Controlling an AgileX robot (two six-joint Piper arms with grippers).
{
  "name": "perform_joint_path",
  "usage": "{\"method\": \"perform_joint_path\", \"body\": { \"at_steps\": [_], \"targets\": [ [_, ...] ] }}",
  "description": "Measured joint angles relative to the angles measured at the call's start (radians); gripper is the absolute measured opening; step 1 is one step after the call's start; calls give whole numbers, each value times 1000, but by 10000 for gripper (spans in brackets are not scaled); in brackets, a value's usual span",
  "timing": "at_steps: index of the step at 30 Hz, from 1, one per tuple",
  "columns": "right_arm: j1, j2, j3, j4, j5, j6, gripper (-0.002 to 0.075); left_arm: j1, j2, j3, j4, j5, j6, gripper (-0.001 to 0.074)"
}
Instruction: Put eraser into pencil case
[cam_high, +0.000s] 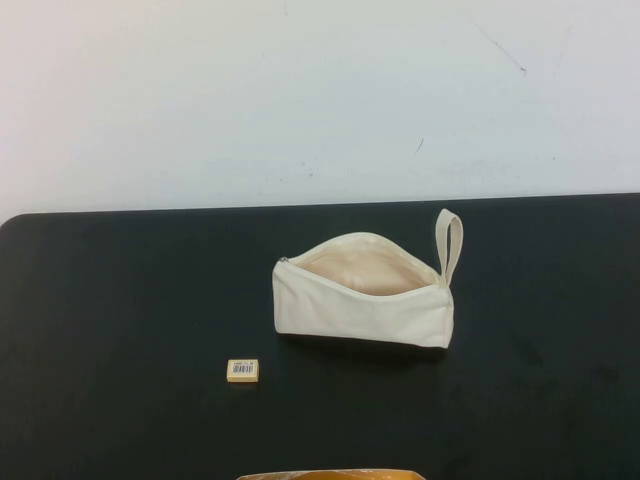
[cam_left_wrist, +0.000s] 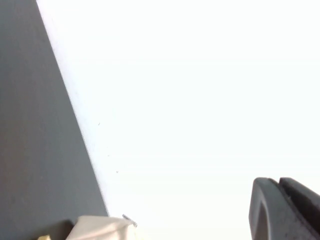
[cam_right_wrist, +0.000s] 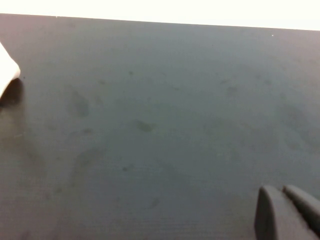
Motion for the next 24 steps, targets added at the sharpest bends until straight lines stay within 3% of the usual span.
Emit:
{"method": "perform_joint_path", "body": {
  "at_steps": [6,12,18,24],
  "targets": [
    [0,0,0,0,0,0,-1,0,0,-2,37,30,74,-1],
    [0,0,0,0,0,0,-1,0,60,-214,351,398,354,-2],
    [0,0,0,0,0,0,-1,0,372,-525,710,761,423,-2],
    [0,0,0,0,0,0,-1,0,715,-786,806,918,556,-2]
  ]
}}
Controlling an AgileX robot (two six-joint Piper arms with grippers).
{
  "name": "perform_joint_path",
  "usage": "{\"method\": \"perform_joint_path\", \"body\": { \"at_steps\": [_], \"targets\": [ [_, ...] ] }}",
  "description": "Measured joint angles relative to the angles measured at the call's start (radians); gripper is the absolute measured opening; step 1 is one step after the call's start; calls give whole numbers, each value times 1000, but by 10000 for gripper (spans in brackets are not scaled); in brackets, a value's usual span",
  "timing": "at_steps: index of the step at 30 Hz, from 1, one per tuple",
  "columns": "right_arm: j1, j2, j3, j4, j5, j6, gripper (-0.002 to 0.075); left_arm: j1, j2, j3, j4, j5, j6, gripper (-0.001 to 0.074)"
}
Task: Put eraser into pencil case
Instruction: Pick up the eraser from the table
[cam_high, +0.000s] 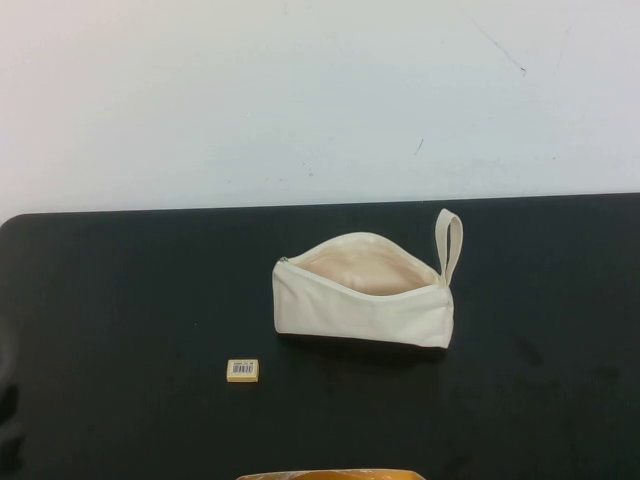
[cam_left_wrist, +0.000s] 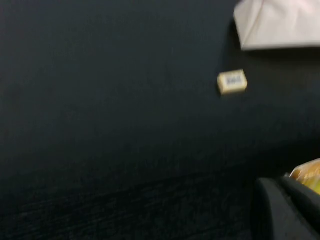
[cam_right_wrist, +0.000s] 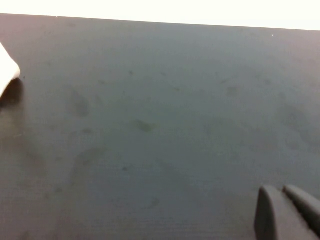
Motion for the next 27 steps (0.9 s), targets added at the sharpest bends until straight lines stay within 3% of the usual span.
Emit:
{"method": "perform_joint_path", "body": {
  "at_steps": [6,17,27],
  "targets": [
    [0,0,0,0,0,0,-1,-50,272,-152,49,84,44,-1],
    [0,0,0,0,0,0,-1,-366,570,-307,384,82,-226,-1],
    [0,0,0,0,0,0,-1,-469,830,-329,391,15,-329,1]
  ]
}}
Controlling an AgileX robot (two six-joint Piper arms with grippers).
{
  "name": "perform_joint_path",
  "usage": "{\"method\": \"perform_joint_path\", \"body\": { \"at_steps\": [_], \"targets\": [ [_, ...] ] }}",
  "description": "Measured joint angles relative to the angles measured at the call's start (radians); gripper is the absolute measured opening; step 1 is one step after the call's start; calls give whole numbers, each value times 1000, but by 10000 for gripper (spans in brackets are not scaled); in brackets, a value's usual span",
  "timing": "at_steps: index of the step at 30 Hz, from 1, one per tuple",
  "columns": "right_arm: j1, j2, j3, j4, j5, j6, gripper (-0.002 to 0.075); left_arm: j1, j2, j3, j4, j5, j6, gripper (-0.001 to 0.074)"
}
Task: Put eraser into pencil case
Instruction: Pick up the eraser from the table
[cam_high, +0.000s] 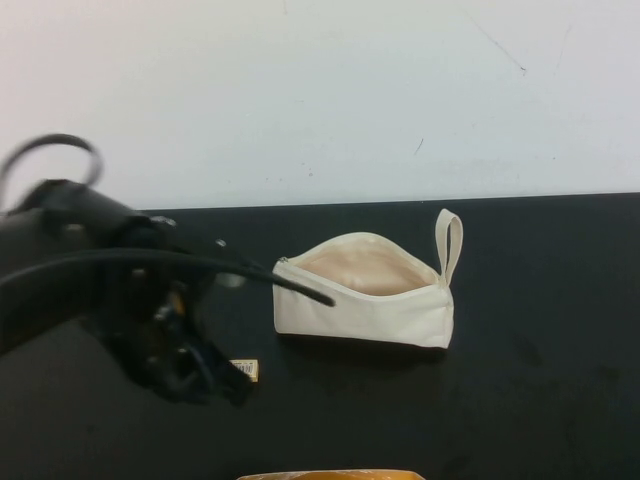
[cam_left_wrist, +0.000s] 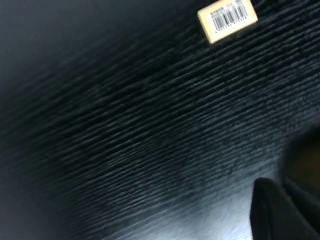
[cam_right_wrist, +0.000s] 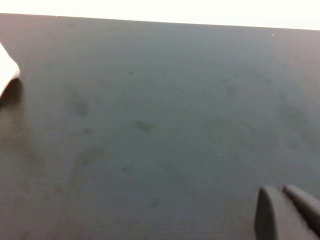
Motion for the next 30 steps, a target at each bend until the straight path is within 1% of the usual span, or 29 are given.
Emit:
{"method": "perform_joint_path", "body": {
  "at_steps": [2,4,6,10,11,13,16,20,25,30],
  "targets": [
    [0,0,0,0,0,0,-1,-2,54,-19,-13,-2,-23,31],
    [0,0,0,0,0,0,-1,-2,106,-47,-20,-8,-60,91],
    [0,0,0,0,0,0,-1,-2,150,-83,-22,-12,-98,181],
    [0,0,0,0,0,0,-1,-2,237,-174,-31,-18,-131,412],
    [0,0,0,0,0,0,-1,-2,260,-197,-32,-20,-132,452],
    [0,0,0,0,0,0,-1,-2,301,-240,-33,-25,-135,492],
    [0,0,0,0,0,0,-1,-2,364,-282,-33,-30,-141,504],
    [0,0,0,0,0,0,-1,16,428,-306,-59,-33,-154,481],
    [0,0,0,0,0,0,-1,69,469,-310,-108,-50,-156,461],
    [0,0,0,0,0,0,-1,78,477,-310,-123,-74,-156,458]
  ]
}}
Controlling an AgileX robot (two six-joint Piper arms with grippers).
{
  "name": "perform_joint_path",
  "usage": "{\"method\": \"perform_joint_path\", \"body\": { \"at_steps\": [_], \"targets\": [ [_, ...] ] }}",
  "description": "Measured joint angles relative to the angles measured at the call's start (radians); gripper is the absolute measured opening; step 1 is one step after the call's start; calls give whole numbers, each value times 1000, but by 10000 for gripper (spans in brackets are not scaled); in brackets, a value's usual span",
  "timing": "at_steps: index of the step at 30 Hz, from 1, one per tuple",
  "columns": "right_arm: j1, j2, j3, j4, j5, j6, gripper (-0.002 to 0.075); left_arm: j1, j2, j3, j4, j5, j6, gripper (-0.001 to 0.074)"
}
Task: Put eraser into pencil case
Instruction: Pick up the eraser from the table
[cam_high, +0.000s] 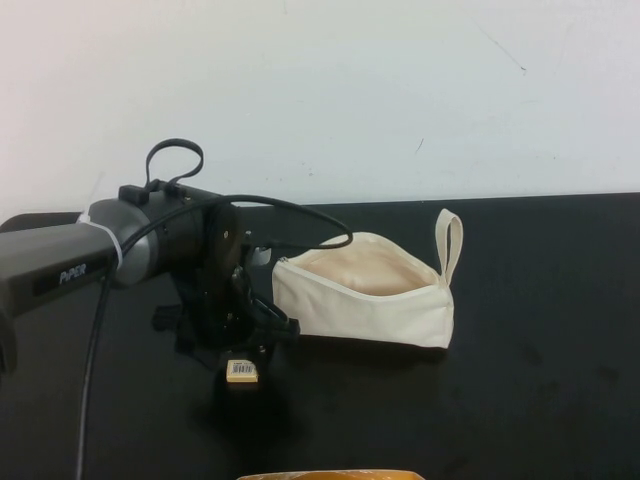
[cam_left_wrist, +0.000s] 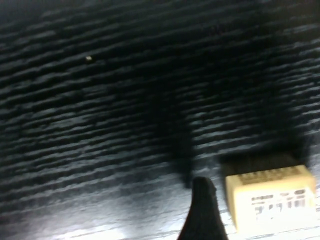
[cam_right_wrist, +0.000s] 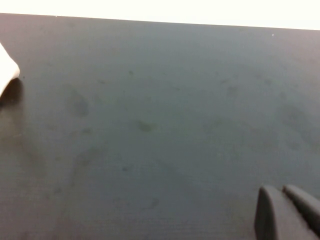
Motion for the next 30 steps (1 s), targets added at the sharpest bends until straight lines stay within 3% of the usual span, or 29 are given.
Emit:
{"method": "perform_joint_path", "body": {
  "at_steps": [12,30],
  "targets": [
    [0,0,0,0,0,0,-1,0,2,0,-9,-8,2,393],
    [0,0,0,0,0,0,-1,0,34,-3,-26,19,10,386]
  ]
}}
